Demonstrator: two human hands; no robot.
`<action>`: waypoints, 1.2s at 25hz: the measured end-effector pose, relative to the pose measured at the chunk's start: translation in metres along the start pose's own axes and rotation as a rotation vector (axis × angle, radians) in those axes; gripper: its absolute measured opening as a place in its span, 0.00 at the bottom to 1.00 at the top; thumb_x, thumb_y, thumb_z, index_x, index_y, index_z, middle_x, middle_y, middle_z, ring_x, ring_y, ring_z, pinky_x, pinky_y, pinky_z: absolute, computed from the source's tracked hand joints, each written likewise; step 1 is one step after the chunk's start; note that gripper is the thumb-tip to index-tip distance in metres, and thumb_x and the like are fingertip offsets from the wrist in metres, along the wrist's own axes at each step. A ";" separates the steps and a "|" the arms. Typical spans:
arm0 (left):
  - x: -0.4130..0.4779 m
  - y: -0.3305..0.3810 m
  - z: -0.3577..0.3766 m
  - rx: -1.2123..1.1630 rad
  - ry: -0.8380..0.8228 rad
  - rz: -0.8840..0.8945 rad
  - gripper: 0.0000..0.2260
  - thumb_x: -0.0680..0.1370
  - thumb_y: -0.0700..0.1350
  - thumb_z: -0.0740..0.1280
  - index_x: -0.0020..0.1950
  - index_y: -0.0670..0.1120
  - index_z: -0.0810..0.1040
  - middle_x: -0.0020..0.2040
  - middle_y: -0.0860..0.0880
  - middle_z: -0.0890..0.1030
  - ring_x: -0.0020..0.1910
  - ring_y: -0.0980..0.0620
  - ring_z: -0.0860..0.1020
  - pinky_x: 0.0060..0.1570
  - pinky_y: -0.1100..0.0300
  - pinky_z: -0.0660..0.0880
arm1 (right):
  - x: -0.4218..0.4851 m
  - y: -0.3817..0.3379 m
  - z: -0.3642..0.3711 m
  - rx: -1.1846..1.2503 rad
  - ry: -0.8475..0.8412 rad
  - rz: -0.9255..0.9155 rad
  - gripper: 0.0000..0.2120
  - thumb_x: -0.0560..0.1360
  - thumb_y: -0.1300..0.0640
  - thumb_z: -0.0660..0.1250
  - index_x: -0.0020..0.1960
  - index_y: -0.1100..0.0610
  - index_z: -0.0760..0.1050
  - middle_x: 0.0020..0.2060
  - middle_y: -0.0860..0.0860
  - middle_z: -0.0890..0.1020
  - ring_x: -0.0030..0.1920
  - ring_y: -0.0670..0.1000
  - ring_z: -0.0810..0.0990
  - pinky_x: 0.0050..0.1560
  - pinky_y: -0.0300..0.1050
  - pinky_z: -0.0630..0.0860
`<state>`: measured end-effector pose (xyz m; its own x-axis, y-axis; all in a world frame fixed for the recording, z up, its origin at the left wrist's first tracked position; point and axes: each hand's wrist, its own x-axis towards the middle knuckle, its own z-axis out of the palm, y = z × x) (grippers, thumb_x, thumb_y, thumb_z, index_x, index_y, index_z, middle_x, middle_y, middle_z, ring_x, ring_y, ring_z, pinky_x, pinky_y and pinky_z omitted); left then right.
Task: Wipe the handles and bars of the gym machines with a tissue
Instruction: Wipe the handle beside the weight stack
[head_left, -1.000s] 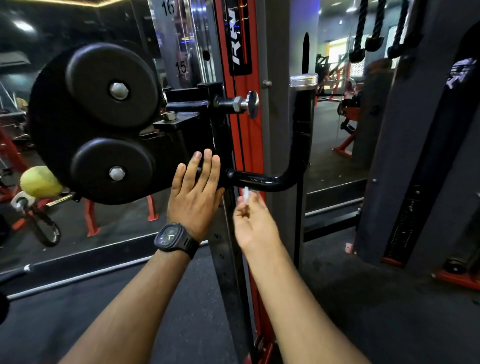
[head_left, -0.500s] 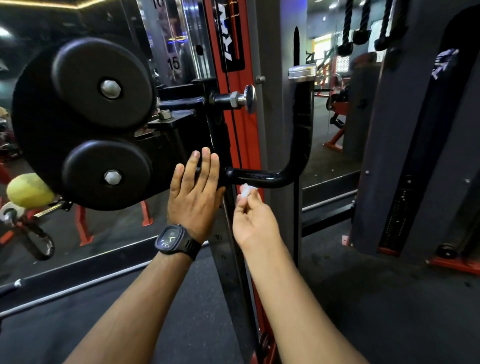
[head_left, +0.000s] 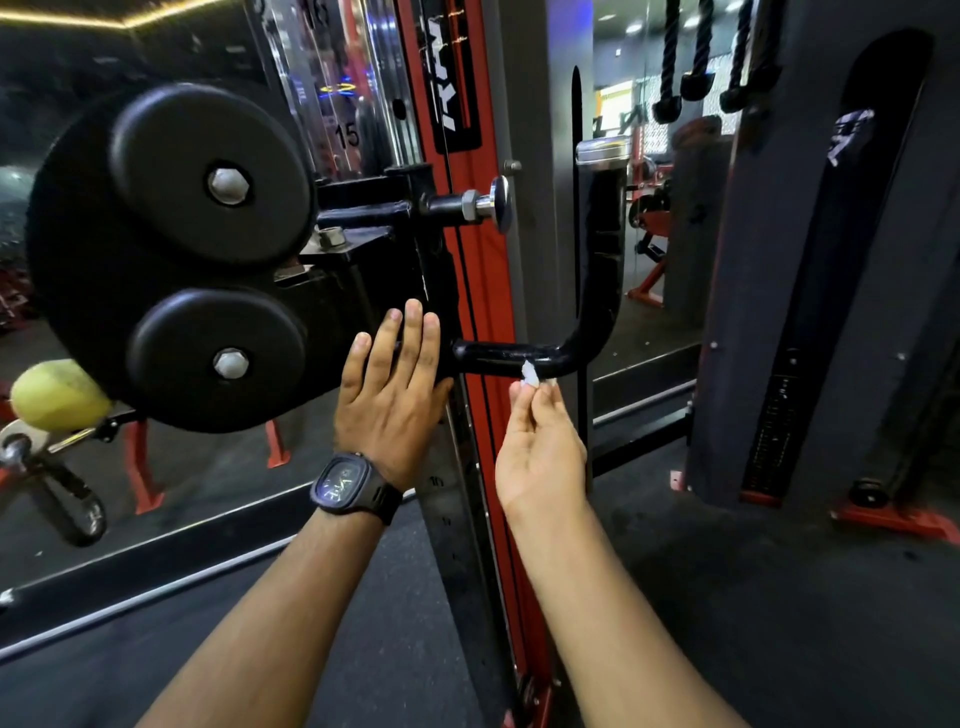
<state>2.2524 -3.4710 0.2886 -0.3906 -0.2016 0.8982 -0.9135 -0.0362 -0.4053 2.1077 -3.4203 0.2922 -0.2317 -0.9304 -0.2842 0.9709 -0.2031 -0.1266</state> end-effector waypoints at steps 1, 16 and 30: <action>0.000 0.000 0.000 -0.001 0.002 0.000 0.25 0.84 0.56 0.54 0.77 0.44 0.62 0.75 0.46 0.68 0.75 0.48 0.61 0.76 0.52 0.47 | -0.001 -0.003 -0.001 -0.007 -0.005 -0.028 0.10 0.79 0.68 0.64 0.59 0.67 0.78 0.51 0.60 0.82 0.50 0.51 0.84 0.51 0.39 0.82; 0.003 -0.003 0.006 0.004 0.079 -0.009 0.23 0.82 0.56 0.61 0.73 0.46 0.72 0.72 0.49 0.73 0.74 0.48 0.65 0.75 0.50 0.48 | 0.013 -0.044 -0.006 -0.734 -0.240 -0.995 0.09 0.79 0.63 0.67 0.59 0.56 0.78 0.56 0.53 0.83 0.59 0.46 0.82 0.58 0.36 0.77; -0.001 0.004 0.007 -0.040 0.024 -0.082 0.25 0.83 0.55 0.62 0.77 0.46 0.66 0.75 0.49 0.68 0.77 0.47 0.58 0.77 0.48 0.43 | 0.028 -0.079 0.027 -0.959 -0.457 -1.362 0.08 0.80 0.64 0.67 0.58 0.57 0.79 0.51 0.52 0.81 0.53 0.48 0.82 0.54 0.45 0.80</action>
<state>2.2496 -3.4781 0.2849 -0.3169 -0.1760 0.9320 -0.9460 -0.0127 -0.3241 2.0261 -3.4383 0.3204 -0.5918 -0.2968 0.7494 -0.3113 -0.7734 -0.5522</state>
